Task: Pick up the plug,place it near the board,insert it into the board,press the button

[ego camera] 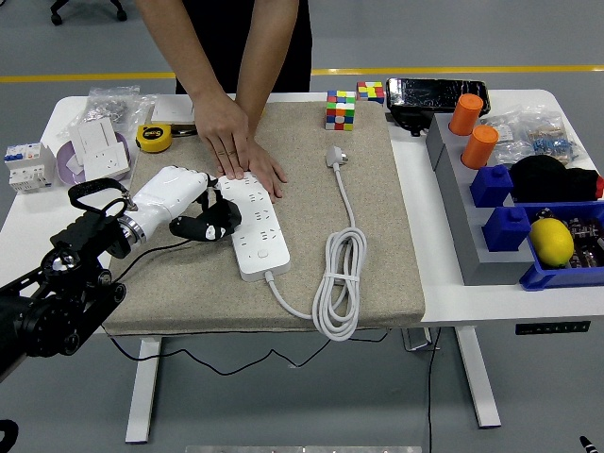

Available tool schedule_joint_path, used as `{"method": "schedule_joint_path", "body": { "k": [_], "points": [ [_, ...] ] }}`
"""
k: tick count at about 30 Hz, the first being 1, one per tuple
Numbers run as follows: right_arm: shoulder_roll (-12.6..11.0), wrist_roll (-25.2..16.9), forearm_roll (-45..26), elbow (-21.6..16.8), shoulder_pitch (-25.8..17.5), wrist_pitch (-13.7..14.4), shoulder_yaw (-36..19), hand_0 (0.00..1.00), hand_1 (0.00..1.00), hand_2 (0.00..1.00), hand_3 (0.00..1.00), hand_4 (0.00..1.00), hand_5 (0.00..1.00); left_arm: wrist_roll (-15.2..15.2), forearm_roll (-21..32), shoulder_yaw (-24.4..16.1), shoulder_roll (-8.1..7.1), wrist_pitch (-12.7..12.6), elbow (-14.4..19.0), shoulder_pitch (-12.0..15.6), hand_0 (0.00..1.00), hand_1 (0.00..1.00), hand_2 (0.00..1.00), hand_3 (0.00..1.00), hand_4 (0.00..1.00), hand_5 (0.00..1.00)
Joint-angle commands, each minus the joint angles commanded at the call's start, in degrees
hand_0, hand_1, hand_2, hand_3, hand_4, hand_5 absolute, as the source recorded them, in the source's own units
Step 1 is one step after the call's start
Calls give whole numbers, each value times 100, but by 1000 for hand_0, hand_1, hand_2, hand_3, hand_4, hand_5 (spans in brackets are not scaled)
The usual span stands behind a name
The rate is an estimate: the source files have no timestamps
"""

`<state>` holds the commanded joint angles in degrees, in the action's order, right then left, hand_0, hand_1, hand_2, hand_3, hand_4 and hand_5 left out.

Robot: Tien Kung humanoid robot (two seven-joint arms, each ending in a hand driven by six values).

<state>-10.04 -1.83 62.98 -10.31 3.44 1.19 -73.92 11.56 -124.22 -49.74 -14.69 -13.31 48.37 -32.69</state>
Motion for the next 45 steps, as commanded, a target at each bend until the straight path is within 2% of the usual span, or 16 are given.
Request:
{"method": "schedule_joint_path", "body": {
  "k": [11,19,20,25,26,43,44,45],
  "points": [
    [-18,-4,-30,0,14,-1,17,950,910,850,888,998,998,-9,-16,182,-105,3,-3,-98,565,468,337,343,521,101],
    [-10,-1,-28,0,17,-2,-13,950,910,850,888,998,998,-9,-22,161,-109,19,49,-131,575,474,341,351,524,98],
    [-9,-3,-31,0,18,-2,-13,950,910,849,889,998,998,-10,-28,159,-108,27,56,-132,599,563,433,434,615,78],
    [-12,-13,-46,0,25,-1,-8,950,910,849,889,998,998,-16,-41,173,-109,70,54,-136,599,563,433,434,615,78],
    [-12,-12,-44,0,25,0,-12,949,910,849,888,998,998,-19,-41,175,-109,80,55,-136,615,657,508,468,785,131],
    [-15,-10,-38,0,27,-5,-38,949,911,849,888,998,998,-36,-127,218,-112,121,60,-147,631,718,557,489,814,137],
    [-15,-10,-38,0,27,-6,-40,949,911,848,888,998,998,-38,-124,217,-113,133,60,-146,674,789,724,540,835,141],
    [-16,-10,-40,0,26,-8,-37,949,911,848,888,998,998,-41,-119,219,-114,147,58,-144,674,789,724,540,835,141]
  ]
}}
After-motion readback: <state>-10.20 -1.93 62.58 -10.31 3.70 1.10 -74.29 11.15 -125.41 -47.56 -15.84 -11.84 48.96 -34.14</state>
